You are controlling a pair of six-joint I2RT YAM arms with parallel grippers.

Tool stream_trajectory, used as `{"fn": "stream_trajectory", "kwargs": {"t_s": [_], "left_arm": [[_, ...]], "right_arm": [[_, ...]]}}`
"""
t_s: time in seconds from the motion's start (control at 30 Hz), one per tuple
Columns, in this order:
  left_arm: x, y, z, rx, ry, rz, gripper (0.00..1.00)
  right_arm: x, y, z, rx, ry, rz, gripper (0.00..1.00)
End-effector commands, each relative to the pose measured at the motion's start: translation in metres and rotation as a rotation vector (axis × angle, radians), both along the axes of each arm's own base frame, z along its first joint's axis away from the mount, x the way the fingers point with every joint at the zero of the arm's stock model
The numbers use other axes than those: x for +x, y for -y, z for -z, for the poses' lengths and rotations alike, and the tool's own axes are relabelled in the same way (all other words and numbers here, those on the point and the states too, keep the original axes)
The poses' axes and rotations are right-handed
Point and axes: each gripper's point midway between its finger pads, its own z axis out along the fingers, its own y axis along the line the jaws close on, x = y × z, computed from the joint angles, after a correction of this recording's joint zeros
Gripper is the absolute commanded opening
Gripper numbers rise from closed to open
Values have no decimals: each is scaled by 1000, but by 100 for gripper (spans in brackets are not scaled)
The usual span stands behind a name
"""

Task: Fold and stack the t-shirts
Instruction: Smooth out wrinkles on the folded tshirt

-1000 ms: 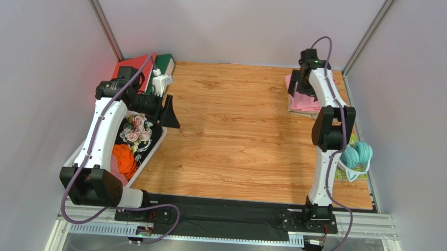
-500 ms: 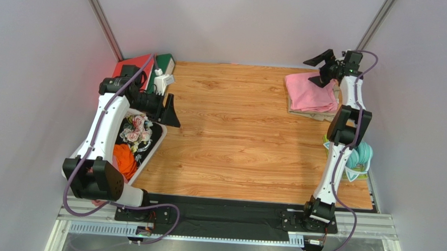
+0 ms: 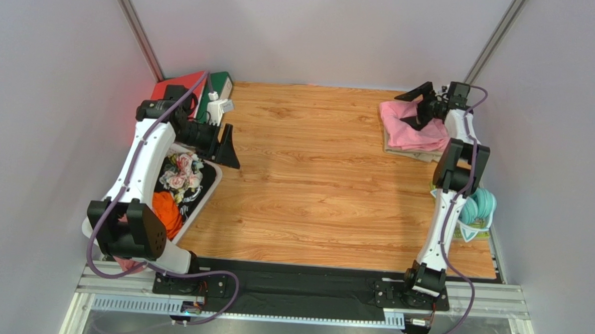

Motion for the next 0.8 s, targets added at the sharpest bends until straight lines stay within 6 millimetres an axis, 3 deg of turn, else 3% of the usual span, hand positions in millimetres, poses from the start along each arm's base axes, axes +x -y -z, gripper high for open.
{"fn": "stream_trajectory", "kwargs": {"t_s": [0.0,0.1,0.17,0.2,0.23,0.33,0.37,0.43,0.47,0.6,0.77], "left_arm": [[0,1,-22,-6,77,18,63],[-5,-1,-24,9,83,18,63],[-9,-1,-26,9,89,23,63],[-10,-1,-27,7,89,22,63],[-12,-1,-28,4,91,22,63],[-16,-1,-34,3,109,20,63],[-17,-1,-37,1,120,17,63],[-19,0,-41,0,128,16,63],[-21,0,-42,-4,130,16,63],[-25,0,-45,-4,133,15,63],[-25,-1,-43,3,133,17,63]], "right_arm": [[-4,1,-72,-14,108,-23,100],[-8,-7,-128,3,212,-50,100],[-17,-13,-140,20,220,-71,100],[-24,-16,-158,14,247,-78,100],[-33,-23,-145,27,211,-96,100],[-55,-37,-149,14,206,-123,100],[-65,-42,-126,28,150,-124,100],[-76,-50,-121,35,134,-136,100],[-82,-53,-105,46,98,-139,100],[-90,-61,-66,82,12,-161,100],[-85,-60,-37,89,-46,-174,100]]}}
